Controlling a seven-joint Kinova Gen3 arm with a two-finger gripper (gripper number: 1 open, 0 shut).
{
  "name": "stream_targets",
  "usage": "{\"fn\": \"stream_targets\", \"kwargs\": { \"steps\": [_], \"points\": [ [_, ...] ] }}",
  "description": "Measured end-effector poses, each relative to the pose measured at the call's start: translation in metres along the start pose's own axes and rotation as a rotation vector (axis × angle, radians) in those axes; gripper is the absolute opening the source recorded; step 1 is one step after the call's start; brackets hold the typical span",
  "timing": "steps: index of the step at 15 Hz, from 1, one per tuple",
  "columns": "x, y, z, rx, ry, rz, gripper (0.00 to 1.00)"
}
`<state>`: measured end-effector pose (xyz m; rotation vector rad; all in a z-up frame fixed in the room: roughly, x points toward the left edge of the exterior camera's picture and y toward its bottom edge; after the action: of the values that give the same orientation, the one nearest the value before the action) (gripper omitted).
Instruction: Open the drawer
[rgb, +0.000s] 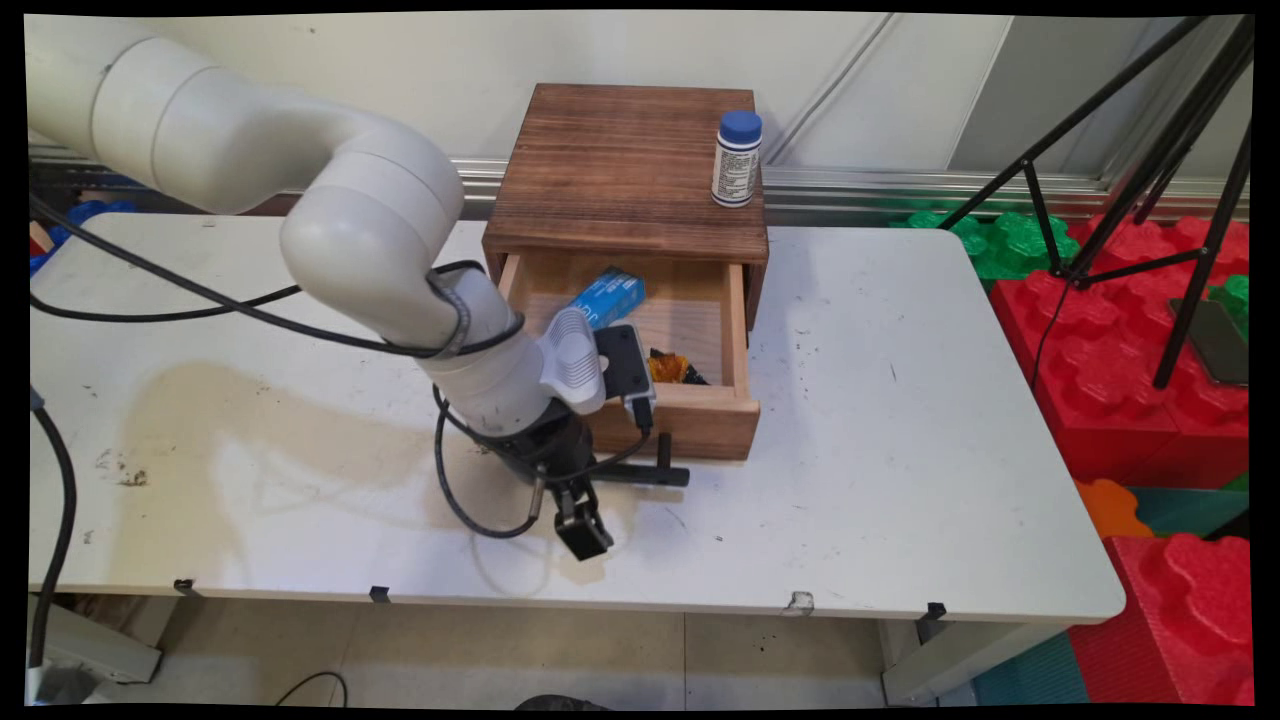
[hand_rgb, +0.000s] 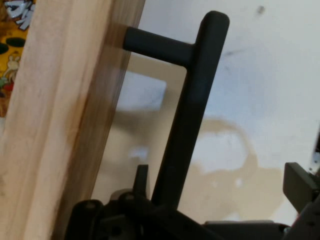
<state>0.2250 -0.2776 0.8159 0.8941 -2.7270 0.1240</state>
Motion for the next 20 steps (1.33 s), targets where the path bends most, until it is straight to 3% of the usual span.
{"fn": "stream_targets", "kwargs": {
  "steps": [20],
  "points": [
    [-0.016, 0.051, -0.015, -0.089, -0.046, 0.046, 1.0]
  ]
}}
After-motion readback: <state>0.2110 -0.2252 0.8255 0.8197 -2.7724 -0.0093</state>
